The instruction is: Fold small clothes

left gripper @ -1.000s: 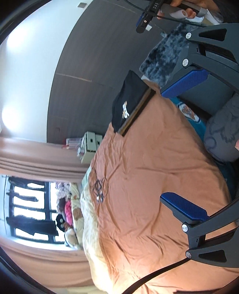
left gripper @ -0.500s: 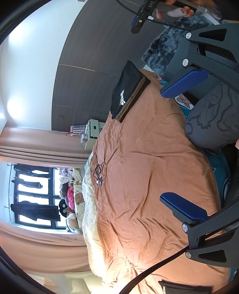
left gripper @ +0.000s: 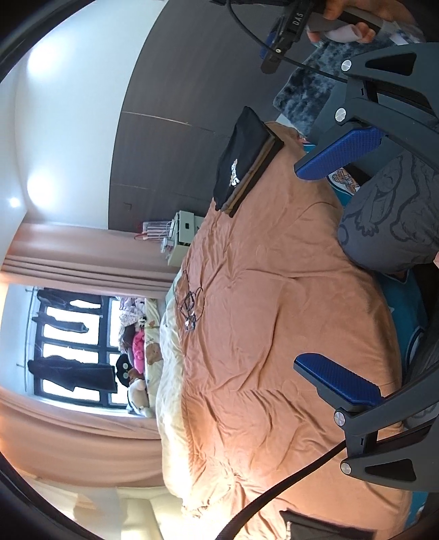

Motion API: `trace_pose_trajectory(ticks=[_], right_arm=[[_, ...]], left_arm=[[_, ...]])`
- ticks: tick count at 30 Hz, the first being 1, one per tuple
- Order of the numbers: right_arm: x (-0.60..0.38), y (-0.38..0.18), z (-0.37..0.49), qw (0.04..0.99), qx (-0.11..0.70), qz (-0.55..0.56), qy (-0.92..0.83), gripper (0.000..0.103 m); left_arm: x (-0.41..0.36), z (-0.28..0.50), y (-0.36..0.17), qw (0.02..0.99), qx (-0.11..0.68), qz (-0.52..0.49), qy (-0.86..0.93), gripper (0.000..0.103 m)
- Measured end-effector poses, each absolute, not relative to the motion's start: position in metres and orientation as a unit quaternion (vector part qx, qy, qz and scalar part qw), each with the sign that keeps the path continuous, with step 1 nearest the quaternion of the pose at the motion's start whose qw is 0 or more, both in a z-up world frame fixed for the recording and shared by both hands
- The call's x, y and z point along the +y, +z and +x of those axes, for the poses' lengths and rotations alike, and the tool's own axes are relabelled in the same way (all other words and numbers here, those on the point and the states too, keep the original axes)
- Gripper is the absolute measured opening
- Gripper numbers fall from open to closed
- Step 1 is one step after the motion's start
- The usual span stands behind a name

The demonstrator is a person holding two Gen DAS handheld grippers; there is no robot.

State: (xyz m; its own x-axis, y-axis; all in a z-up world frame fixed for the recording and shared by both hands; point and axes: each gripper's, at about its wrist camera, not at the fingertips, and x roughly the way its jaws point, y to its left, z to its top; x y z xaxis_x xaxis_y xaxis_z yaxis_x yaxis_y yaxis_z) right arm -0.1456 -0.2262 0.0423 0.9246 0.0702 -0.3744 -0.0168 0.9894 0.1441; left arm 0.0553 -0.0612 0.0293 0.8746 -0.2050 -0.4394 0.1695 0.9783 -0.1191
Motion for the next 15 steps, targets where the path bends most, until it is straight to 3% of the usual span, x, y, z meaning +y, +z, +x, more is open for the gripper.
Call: trace_pose_trajectory(ticks=[15], right_arm=[[-0.208, 0.039, -0.15, 0.975, 0.207, 0.074, 0.023, 0.103]], left_arm=[[-0.049, 0.051, 0.02, 0.965, 0.24, -0.057, -0.084, 0.103]])
